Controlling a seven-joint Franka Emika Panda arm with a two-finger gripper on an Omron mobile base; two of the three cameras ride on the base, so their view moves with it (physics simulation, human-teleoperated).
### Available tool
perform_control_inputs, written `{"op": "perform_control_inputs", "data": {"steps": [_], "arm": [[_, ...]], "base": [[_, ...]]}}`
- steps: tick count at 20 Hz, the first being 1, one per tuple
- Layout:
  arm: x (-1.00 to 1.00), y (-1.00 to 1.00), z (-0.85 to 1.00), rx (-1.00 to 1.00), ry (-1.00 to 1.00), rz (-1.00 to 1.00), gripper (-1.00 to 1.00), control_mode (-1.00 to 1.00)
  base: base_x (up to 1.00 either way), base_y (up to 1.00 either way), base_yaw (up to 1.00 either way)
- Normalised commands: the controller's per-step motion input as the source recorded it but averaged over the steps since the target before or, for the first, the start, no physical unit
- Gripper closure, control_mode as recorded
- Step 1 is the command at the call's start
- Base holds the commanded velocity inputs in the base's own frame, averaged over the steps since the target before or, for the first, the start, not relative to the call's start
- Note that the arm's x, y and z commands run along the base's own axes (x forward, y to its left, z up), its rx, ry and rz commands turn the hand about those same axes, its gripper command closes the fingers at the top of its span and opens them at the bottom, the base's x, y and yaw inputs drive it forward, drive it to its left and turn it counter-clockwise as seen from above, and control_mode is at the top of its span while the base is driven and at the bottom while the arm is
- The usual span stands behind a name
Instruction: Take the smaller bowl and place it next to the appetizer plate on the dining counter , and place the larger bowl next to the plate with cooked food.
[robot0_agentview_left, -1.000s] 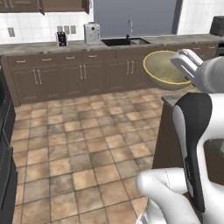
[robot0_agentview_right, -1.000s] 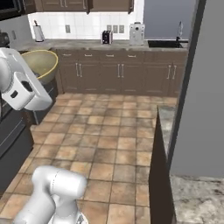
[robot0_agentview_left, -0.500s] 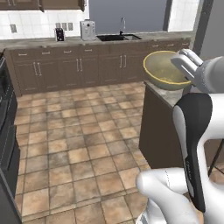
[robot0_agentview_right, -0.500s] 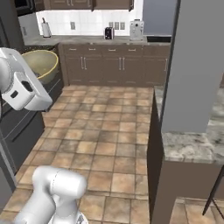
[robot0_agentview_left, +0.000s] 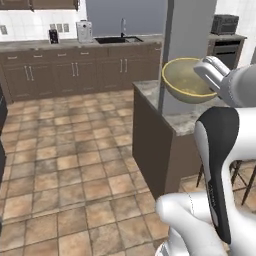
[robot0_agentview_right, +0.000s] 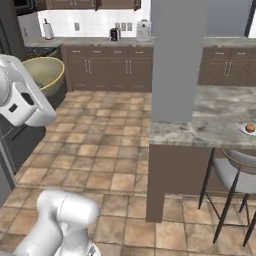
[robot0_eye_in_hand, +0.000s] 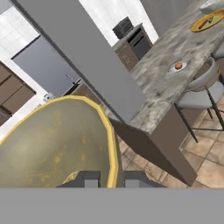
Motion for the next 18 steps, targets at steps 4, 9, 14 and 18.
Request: {"op": "perform_control_inputs", "data": {"steps": [4,9,14,18], "arm": [[0.0,0.0,0.0,0.0,0.0,0.0,1.0,1.0],[0.0,0.0,0.0,0.0,0.0,0.0,1.0,1.0],[0.0,0.0,0.0,0.0,0.0,0.0,1.0,1.0],[0.0,0.0,0.0,0.0,0.0,0.0,1.0,1.0]], "base": [[-0.49,-1.0,0.0],[-0.33,-1.0,0.0],[0.02,-1.0,0.0],[0.73,-1.0,0.0]]}}
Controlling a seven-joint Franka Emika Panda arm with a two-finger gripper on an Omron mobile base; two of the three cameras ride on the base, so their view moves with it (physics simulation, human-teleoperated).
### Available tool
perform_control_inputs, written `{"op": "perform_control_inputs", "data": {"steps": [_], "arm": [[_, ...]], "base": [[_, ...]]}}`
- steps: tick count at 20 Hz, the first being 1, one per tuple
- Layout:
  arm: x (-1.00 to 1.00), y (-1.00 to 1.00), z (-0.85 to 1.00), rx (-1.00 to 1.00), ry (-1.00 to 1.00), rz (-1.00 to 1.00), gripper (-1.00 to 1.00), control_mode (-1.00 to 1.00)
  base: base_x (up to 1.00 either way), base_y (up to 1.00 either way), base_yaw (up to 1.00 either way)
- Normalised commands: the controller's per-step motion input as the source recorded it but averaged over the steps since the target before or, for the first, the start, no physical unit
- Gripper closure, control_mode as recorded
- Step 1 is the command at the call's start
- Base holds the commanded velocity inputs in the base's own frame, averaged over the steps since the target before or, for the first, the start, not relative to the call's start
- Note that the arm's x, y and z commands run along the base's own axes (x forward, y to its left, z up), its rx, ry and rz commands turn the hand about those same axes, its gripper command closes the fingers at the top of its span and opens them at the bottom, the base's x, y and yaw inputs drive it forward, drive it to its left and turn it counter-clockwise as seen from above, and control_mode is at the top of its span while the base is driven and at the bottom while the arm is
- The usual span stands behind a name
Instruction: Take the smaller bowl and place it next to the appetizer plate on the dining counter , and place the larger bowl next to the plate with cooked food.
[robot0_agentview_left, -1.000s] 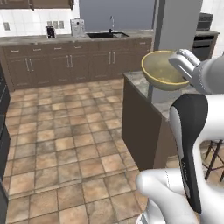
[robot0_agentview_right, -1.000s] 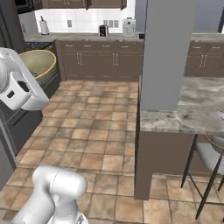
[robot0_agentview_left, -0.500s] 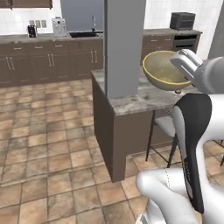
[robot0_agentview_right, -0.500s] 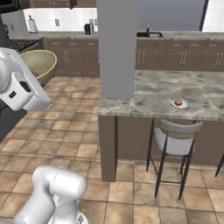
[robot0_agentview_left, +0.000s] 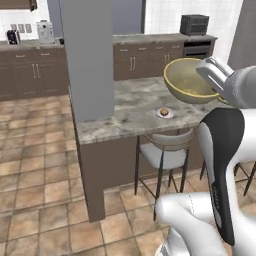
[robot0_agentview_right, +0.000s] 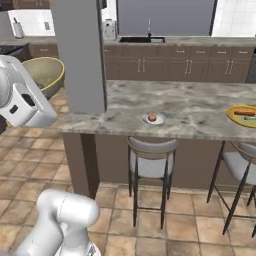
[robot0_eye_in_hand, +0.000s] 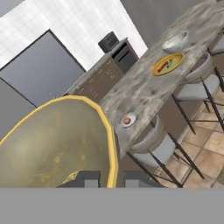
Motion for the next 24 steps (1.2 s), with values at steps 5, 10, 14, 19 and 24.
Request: {"op": "perform_control_inputs", "data": {"steps": [5,10,14,19,24], "arm": [[0.0,0.0,0.0,0.0,0.0,0.0,1.0,1.0],[0.0,0.0,0.0,0.0,0.0,0.0,1.0,1.0],[0.0,0.0,0.0,0.0,0.0,0.0,1.0,1.0],[0.0,0.0,0.0,0.0,0.0,0.0,1.0,1.0],[0.0,0.0,0.0,0.0,0.0,0.0,1.0,1.0]], "base": [[1.0,-1.0,-0.02],[1.0,-0.68,-0.09],[1.0,-0.49,-0.08],[0.93,-0.08,-0.02],[0.53,0.0,0.0]]}}
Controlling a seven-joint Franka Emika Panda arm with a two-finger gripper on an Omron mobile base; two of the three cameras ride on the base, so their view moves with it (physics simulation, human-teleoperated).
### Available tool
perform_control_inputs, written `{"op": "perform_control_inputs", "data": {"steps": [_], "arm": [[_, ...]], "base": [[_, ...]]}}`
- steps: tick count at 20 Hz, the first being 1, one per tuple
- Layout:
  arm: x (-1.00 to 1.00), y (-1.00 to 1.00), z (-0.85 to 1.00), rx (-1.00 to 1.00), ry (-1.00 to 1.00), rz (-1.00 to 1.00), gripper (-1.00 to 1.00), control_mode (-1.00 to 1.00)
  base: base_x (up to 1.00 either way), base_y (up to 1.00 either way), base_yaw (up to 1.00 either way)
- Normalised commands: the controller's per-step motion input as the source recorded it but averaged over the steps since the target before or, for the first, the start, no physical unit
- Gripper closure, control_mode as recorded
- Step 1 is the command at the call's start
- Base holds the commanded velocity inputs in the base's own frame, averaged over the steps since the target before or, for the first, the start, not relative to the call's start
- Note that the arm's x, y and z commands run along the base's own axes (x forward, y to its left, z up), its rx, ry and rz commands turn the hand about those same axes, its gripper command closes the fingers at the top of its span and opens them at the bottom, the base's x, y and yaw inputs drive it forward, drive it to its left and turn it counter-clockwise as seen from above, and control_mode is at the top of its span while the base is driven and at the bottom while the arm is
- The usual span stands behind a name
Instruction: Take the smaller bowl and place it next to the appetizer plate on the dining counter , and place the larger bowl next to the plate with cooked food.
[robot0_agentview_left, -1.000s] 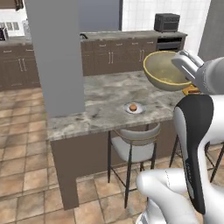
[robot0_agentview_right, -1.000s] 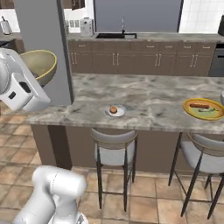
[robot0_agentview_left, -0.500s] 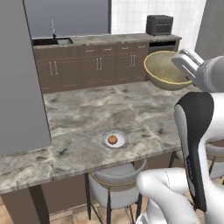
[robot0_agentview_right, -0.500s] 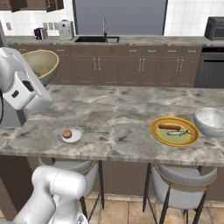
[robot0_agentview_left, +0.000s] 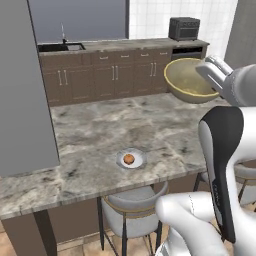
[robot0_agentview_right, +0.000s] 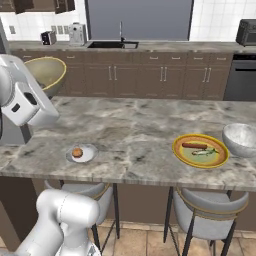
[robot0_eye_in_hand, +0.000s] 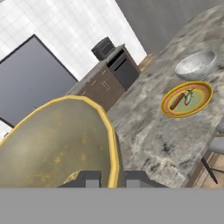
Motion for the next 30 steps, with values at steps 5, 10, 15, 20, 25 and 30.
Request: {"op": "perform_control_inputs", "data": {"steps": [5,10,15,20,25,30], "arm": [[0.0,-0.35,-0.11,0.05,0.09,0.0,1.0,-1.0],[0.06,-0.58,-0.42,0.14,0.32,0.0,1.0,-1.0],[0.21,-0.12,-0.66,0.03,0.15,0.0,1.0,-1.0],[0.33,0.01,-0.65,-0.01,0.07,0.0,1.0,-1.0],[0.24,0.0,-0.54,-0.01,0.0,0.0,1.0,-1.0],[0.16,0.0,-0.4,0.0,0.0,0.0,1.0,-1.0]], "base": [[0.1,-0.03,0.0],[0.0,0.0,0.0],[0.0,0.0,0.0],[0.0,0.0,0.0],[0.0,0.0,0.0],[0.0,0.0,0.0]]}}
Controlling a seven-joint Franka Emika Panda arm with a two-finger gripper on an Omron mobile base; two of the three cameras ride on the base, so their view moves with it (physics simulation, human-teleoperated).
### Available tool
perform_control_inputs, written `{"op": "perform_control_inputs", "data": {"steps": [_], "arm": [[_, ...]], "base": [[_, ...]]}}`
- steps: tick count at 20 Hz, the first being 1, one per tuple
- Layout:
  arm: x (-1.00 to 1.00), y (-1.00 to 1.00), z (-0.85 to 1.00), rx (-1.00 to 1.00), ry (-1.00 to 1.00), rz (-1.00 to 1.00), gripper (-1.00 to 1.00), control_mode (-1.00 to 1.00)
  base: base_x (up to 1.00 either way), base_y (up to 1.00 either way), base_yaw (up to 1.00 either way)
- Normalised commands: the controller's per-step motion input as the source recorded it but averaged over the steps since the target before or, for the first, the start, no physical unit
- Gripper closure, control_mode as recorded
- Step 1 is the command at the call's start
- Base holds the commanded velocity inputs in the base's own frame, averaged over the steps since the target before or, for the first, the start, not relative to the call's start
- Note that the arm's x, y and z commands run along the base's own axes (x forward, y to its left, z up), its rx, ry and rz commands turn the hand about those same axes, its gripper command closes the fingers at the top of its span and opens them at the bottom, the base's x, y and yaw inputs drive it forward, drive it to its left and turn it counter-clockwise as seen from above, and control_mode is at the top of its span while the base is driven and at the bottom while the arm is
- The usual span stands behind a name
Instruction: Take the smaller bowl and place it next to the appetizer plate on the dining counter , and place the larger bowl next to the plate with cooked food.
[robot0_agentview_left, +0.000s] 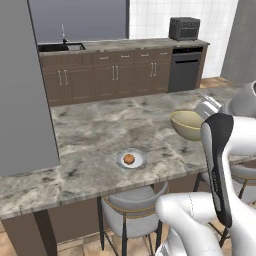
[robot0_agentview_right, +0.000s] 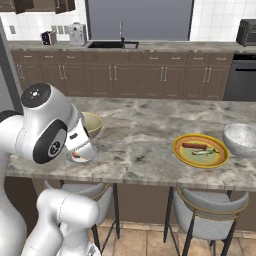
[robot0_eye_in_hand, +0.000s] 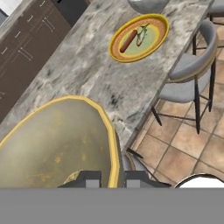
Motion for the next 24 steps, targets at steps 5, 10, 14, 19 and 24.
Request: {"op": "perform_control_inputs", "data": {"steps": [5,10,14,19,24], "arm": [[0.06,0.0,-0.31,0.0,0.01,0.0,1.0,-1.0],[0.06,0.0,-0.25,0.0,0.0,0.0,1.0,-1.0],[0.06,0.0,-0.23,0.0,0.0,0.0,1.0,-1.0],[0.1,0.0,-0.2,0.0,0.0,0.0,1.0,-1.0],[0.11,0.0,-0.23,0.0,0.0,0.0,1.0,-1.0]], "base": [[0.0,0.0,0.0],[0.0,0.0,0.0],[0.0,0.0,0.0],[0.0,0.0,0.0],[0.0,0.0,0.0]]}}
